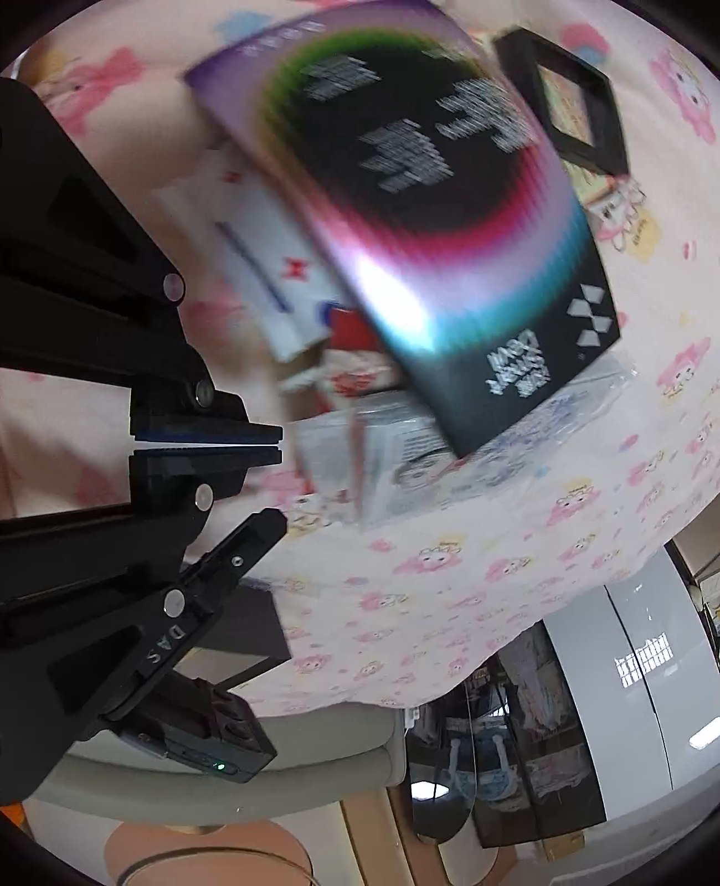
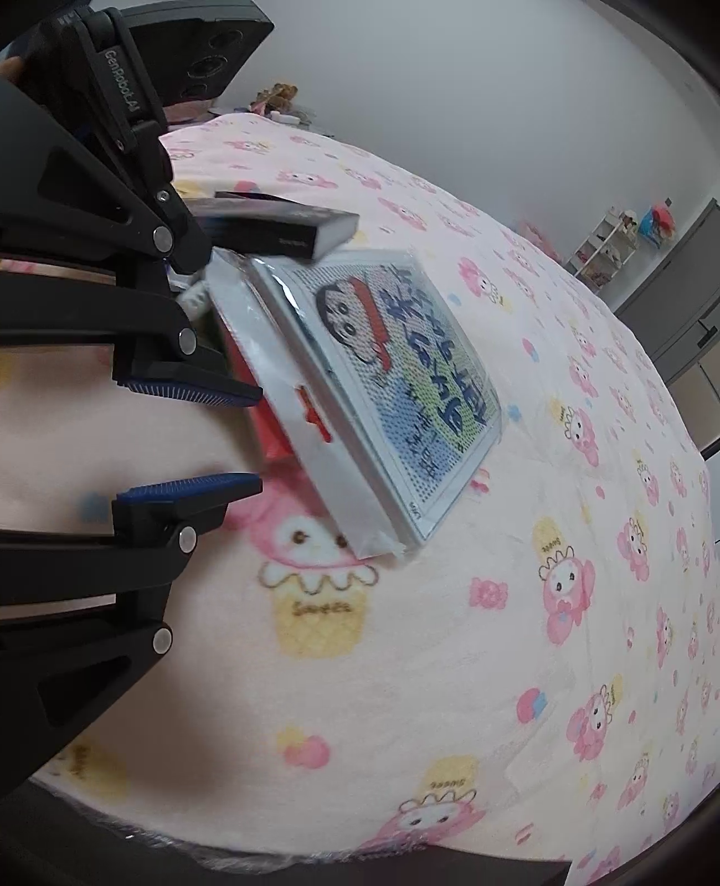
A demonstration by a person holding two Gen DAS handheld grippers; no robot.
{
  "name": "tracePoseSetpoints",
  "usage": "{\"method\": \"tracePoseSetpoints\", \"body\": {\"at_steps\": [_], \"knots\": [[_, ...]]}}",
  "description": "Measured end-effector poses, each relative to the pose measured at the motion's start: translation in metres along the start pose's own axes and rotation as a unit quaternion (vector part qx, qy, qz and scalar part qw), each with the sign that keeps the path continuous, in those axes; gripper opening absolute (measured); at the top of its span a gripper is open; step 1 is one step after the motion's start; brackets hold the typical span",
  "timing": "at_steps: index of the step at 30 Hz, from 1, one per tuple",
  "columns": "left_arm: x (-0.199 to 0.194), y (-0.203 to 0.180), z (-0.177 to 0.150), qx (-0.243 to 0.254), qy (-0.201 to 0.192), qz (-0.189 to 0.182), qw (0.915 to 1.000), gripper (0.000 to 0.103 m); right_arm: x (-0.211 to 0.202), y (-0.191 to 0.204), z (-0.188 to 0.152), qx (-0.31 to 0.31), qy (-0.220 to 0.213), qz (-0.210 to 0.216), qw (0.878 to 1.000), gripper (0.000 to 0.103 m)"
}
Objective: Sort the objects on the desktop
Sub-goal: 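Close the right gripper on the bagged bead-art kit's edge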
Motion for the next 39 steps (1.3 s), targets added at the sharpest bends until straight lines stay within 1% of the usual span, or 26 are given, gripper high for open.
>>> {"method": "tracePoseSetpoints", "body": {"at_steps": [1, 3, 5, 7, 8, 10, 12, 14, 15, 16, 17, 18, 21, 22, 23, 24, 28, 32, 34, 39], "knots": [[-0.005, 0.002, -0.006, -0.002, 0.003, 0.002, 1.0000, 0.000, -0.006, 0.001, -0.004, -0.005, 0.000, -0.004, 1.000, 0.021], [-0.011, 0.008, -0.019, -0.002, 0.004, 0.019, 0.9998, 0.000, -0.017, 0.004, -0.010, -0.017, -0.003, -0.013, 1.000, 0.021], [-0.014, 0.011, -0.024, -0.002, 0.005, 0.028, 0.9996, 0.000, -0.028, 0.005, -0.015, -0.027, -0.007, -0.023, 0.999, 0.022], [-0.010, 0.010, -0.016, -0.007, 0.001, 0.029, 0.9995, 0.000, -0.034, 0.005, -0.017, -0.032, -0.009, -0.030, 0.999, 0.030], [-0.008, 0.009, -0.012, -0.010, -0.002, 0.030, 0.9995, 0.000, -0.033, 0.001, -0.017, -0.027, -0.007, -0.030, 0.999, 0.037], [-0.003, 0.007, -0.004, -0.015, -0.006, 0.032, 0.9994, 0.000, -0.031, -0.005, -0.016, -0.010, -0.003, -0.027, 1.000, 0.037], [0.001, 0.005, 0.005, -0.020, -0.010, 0.033, 0.9992, 0.004, -0.026, -0.007, -0.014, 0.003, -0.001, -0.022, 1.000, 0.037], [0.005, 0.003, 0.013, -0.025, -0.015, 0.035, 0.9990, 0.015, -0.021, -0.007, -0.011, 0.008, -0.002, -0.018, 1.000, 0.037], [0.007, 0.002, 0.017, -0.028, -0.017, 0.035, 0.9988, 0.018, -0.018, -0.006, -0.009, 0.010, -0.002, -0.017, 1.000, 0.037], [0.009, 0.001, 0.021, -0.031, -0.019, 0.036, 0.9987, 0.026, -0.015, -0.005, -0.007, 0.012, -0.002, -0.016, 1.000, 0.037], [0.011, 0.000, 0.025, -0.033, -0.021, 0.037, 0.9985, 0.031, -0.012, -0.004, -0.005, 0.015, -0.002, -0.014, 1.000, 0.037], [0.014, 0.000, 0.029, -0.036, -0.021, 0.035, 0.9985, 0.031, -0.008, -0.004, -0.001, 0.017, -0.004, -0.014, 1.000, 0.037], [0.032, 0.003, 0.042, -0.047, -0.011, 0.014, 0.9987, 0.030, 0.004, -0.008, 0.010, 0.029, -0.005, -0.010, 1.000, 0.037], [0.037, 0.003, 0.045, -0.047, -0.009, 0.010, 0.9988, 0.023, 0.009, -0.009, 0.013, 0.035, -0.004, -0.007, 0.999, 0.037], [0.040, 0.002, 0.047, -0.038, -0.009, 0.013, 0.9992, 0.020, 0.013, -0.010, 0.014, 0.039, -0.001, -0.003, 0.999, 0.037], [0.043, 0.002, 0.047, -0.033, -0.008, 0.014, 0.9993, 0.020, 0.016, -0.009, 0.013, 0.040, 0.003, 0.000, 0.999, 0.037], [0.041, 0.000, 0.041, -0.038, -0.007, 0.004, 0.9993, 0.018, 0.022, -0.006, 0.007, 0.037, 0.013, 0.011, 0.999, 0.037], [0.032, -0.006, 0.021, -0.022, 0.001, -0.001, 0.9998, 0.017, 0.013, -0.004, -0.005, 0.045, 0.013, 0.027, 0.999, 0.037], [0.030, -0.008, 0.006, -0.020, 0.016, -0.008, 0.9996, 0.016, 0.002, 0.000, -0.011, 0.040, 0.008, 0.030, 0.999, 0.037], [0.028, -0.015, -0.026, 0.002, 0.041, -0.006, 0.9991, 0.015, -0.027, 0.002, -0.027, 0.032, -0.005, 0.026, 0.999, 0.038]]}}
Point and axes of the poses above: each gripper's, at about its wrist camera, not at the fingertips, and x roughly the way its jaws point, y to its left, z to its top, the point moved 3 cm from there along x, roughly the way its jaws point
